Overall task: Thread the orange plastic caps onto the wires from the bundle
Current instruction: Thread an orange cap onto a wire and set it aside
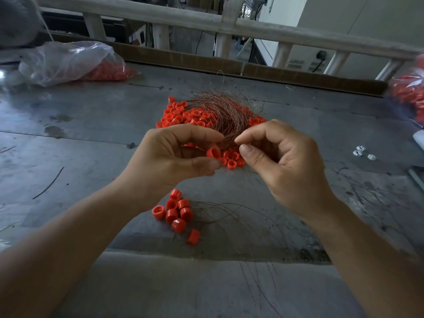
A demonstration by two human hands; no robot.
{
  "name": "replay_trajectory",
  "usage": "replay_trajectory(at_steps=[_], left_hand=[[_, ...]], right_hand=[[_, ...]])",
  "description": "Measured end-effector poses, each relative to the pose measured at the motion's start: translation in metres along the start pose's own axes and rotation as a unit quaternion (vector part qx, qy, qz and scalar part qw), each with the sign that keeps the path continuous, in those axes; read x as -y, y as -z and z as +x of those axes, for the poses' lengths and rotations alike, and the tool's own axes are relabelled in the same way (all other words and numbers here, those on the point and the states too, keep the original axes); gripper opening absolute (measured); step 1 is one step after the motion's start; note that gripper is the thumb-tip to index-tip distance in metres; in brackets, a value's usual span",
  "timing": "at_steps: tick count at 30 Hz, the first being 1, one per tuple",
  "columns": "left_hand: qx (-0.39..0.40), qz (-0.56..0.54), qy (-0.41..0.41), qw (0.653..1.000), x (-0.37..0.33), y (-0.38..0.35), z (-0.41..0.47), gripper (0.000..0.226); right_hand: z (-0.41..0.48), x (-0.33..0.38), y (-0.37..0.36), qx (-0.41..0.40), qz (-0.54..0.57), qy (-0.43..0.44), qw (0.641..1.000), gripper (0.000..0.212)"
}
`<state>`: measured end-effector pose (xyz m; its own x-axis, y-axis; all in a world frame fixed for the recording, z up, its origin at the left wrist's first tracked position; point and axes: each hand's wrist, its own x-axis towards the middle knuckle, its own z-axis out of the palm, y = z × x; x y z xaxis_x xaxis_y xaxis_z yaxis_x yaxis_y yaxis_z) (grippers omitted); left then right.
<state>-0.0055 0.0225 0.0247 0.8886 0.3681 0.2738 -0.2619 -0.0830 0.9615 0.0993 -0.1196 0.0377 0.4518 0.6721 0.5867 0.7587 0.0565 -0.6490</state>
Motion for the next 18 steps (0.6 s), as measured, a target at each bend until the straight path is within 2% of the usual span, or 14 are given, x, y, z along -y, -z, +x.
replay_trajectory(at_steps=[9, 18], left_hand=[[-0.003, 0.01, -0.018, 1.0, 0.0013, -0.0007, -0.0005, 0.026], [0.0, 0.03, -0.044, 0.999, 0.004, -0.0004, -0.0007, 0.025]], right_hand=[[-0.0015, 0.0025, -0.002, -0.001, 0.012, -0.018, 1.0, 0.012], [-0.0038, 0.0021, -0.0083, 0.033, -0.039, -0.012, 0.999, 0.005]])
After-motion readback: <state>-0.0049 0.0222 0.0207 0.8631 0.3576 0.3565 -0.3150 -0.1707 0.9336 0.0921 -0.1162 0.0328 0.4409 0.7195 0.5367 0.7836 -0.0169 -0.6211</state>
